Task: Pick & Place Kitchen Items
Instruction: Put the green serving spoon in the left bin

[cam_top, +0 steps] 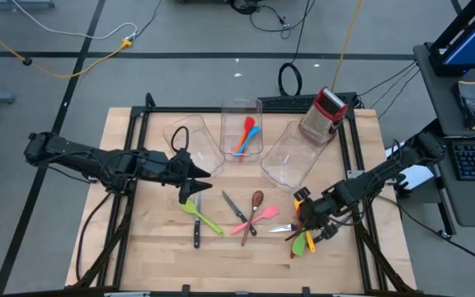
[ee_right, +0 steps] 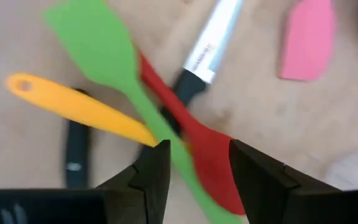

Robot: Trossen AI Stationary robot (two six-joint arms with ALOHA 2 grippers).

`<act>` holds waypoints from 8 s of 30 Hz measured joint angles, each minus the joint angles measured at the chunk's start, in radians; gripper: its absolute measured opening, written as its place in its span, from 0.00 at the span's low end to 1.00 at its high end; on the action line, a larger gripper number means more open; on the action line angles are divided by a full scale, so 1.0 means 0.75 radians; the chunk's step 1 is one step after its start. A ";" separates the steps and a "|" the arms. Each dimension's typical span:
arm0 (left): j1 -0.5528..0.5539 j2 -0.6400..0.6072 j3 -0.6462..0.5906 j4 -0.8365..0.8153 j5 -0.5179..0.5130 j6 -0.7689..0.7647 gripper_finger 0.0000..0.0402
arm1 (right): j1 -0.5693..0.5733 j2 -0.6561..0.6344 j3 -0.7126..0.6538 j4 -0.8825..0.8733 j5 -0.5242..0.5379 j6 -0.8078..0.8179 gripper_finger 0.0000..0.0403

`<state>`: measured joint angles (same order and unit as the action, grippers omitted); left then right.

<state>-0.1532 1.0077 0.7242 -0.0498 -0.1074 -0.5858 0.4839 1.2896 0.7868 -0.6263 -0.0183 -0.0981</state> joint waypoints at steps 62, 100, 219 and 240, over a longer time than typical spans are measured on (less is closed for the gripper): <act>-0.003 0.001 0.001 0.002 0.039 0.029 0.57 | -0.089 0.049 0.001 0.695 0.094 1.000 0.38; -0.340 0.603 0.391 -0.490 -0.164 -1.757 0.57 | -0.105 -0.037 0.001 0.781 0.020 0.659 0.38; -0.490 0.860 0.594 -0.480 -0.343 -2.115 0.10 | -0.105 -0.732 0.001 0.002 0.170 0.218 0.39; -0.319 0.851 0.595 0.597 -0.179 -0.642 0.10 | -0.105 -0.731 0.001 0.033 0.239 0.219 0.39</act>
<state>-0.3927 1.6463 1.1702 0.3980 -0.2418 -1.0670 0.4049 0.7410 0.7872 -0.6018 0.1608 0.0662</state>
